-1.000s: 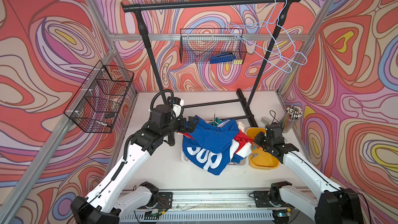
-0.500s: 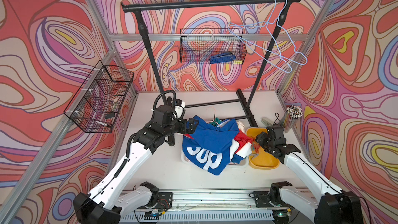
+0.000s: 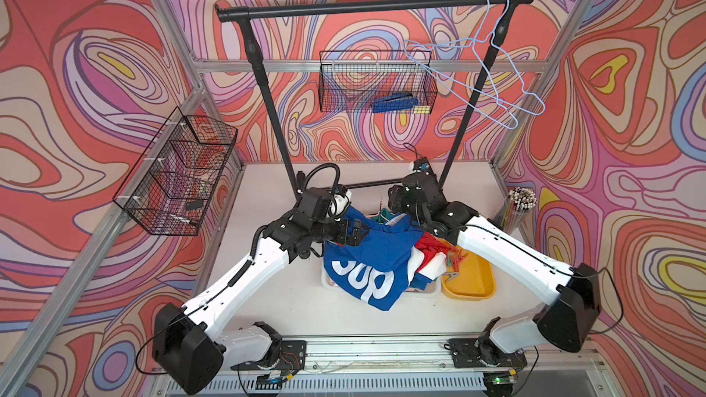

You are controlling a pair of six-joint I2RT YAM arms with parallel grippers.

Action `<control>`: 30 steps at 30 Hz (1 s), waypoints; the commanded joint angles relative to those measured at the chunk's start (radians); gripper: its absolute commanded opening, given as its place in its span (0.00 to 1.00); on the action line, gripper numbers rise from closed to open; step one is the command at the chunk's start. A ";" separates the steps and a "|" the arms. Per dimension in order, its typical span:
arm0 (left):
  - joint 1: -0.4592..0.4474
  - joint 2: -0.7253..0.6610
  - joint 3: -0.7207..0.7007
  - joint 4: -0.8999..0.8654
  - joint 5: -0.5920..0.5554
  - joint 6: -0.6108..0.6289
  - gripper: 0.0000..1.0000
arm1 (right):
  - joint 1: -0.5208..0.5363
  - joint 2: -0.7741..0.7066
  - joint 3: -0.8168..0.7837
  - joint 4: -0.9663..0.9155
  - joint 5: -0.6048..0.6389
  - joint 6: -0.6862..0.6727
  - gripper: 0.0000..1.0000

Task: Remove the clothespins securing jackets to the hanger
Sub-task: Pick up the hanger from the basket.

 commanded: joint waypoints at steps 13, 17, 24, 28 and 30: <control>-0.116 0.104 -0.194 0.149 -0.131 -0.108 0.94 | -0.007 0.177 0.110 -0.017 -0.126 -0.041 0.60; -0.126 0.104 -0.249 0.191 -0.137 -0.139 0.94 | -0.041 0.218 0.127 -0.035 -0.157 -0.009 0.55; -0.145 0.120 -0.264 0.235 -0.137 -0.148 0.93 | -0.044 0.251 0.129 -0.022 -0.212 -0.003 0.47; -0.151 0.124 -0.270 0.245 -0.135 -0.149 0.93 | -0.044 0.257 0.123 -0.021 -0.242 0.004 0.36; -0.153 0.125 -0.273 0.249 -0.136 -0.151 0.93 | -0.042 0.257 0.123 -0.025 -0.251 0.007 0.31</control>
